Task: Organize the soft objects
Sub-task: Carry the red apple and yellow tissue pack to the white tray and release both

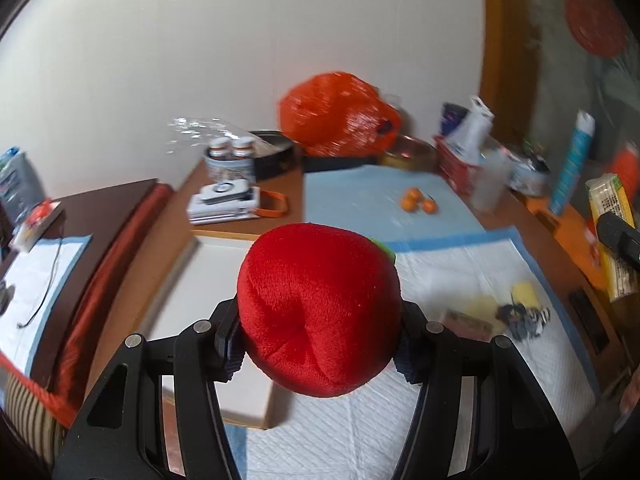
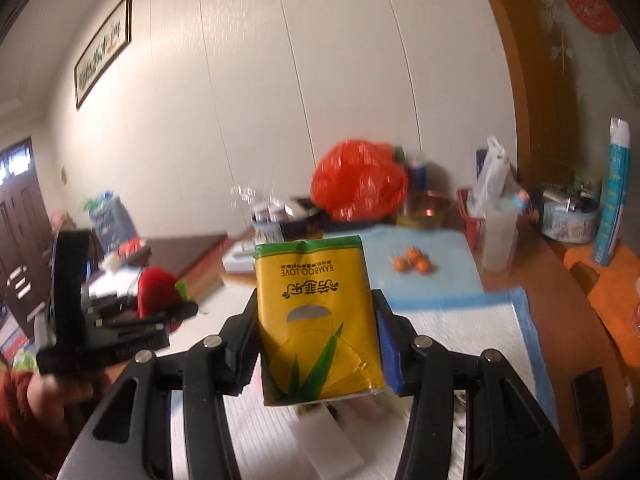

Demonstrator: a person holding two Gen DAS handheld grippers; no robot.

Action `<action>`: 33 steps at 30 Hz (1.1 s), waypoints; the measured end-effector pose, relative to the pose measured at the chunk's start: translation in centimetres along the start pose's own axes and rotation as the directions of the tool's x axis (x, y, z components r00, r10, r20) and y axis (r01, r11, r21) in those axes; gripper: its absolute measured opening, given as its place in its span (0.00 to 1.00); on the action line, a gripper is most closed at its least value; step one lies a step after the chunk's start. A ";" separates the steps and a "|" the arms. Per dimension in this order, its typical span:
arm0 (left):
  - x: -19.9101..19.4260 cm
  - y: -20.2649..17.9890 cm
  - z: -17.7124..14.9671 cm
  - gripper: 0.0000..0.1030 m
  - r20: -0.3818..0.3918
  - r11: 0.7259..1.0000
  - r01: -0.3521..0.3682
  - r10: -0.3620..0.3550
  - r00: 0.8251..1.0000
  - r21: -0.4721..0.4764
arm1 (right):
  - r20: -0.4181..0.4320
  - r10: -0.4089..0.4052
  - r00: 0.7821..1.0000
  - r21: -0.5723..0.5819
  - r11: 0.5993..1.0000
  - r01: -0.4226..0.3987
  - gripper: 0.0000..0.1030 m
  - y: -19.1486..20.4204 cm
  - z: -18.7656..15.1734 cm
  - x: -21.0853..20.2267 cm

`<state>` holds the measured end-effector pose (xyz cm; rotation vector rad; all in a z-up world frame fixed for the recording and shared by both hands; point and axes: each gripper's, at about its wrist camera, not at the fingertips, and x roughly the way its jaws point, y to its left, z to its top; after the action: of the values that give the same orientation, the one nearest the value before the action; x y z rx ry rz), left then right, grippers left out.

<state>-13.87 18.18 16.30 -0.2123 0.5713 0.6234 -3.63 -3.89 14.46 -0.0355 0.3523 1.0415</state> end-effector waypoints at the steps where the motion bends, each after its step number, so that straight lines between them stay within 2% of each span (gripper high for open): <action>1: -0.2 0.5 -0.1 0.57 0.000 1.000 -0.006 0.006 1.000 -0.004 | 0.009 0.012 1.000 0.014 1.000 -0.013 0.49 0.5 -0.1 -0.1; 7: -1.5 2.7 -0.9 0.57 -0.016 0.999 -0.045 0.044 0.999 -0.026 | -0.029 0.042 0.999 0.026 0.999 -0.042 0.49 2.2 -0.8 1.3; 13: -2.1 4.6 -1.5 0.57 -0.022 0.997 -0.067 0.067 0.998 -0.045 | -0.024 0.056 0.998 0.040 0.998 -0.055 0.50 3.9 -0.7 1.6; 33: -1.5 12.1 -2.1 0.57 -0.055 0.992 -0.113 0.110 0.992 -0.059 | -0.053 0.104 0.993 0.044 0.994 -0.102 0.50 9.1 -0.8 5.5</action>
<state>-23.08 26.34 15.16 -0.2570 0.6172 0.7467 -9.05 5.15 13.34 -0.0089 0.4292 1.1368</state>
